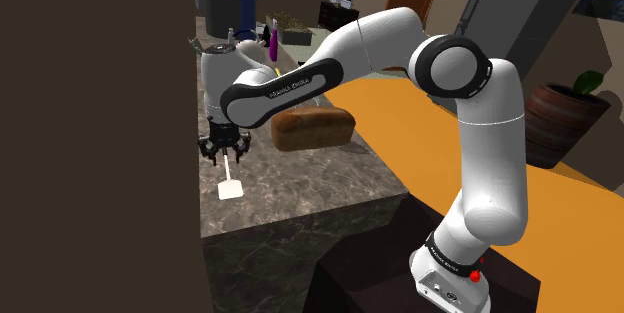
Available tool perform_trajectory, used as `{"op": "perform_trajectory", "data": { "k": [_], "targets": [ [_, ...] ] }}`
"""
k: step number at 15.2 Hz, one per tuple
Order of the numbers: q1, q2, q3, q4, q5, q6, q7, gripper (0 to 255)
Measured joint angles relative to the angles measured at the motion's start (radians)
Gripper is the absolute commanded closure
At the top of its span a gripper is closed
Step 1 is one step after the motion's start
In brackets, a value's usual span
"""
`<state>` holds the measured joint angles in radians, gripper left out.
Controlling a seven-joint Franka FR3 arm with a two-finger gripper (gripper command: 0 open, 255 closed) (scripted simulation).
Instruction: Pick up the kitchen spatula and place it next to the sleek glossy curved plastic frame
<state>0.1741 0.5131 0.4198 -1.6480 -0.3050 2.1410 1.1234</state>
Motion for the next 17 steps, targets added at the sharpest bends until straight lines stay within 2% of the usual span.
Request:
{"op": "perform_trajectory", "data": {
  "k": [9, 17],
  "targets": [
    [0.0, 0.0, 0.0, 0.0, 0.0, 0.0, 0.0, 255],
    [-0.006, -0.04, 0.012, 0.032, 0.023, -0.068, -0.017, 255]
  ]
}}
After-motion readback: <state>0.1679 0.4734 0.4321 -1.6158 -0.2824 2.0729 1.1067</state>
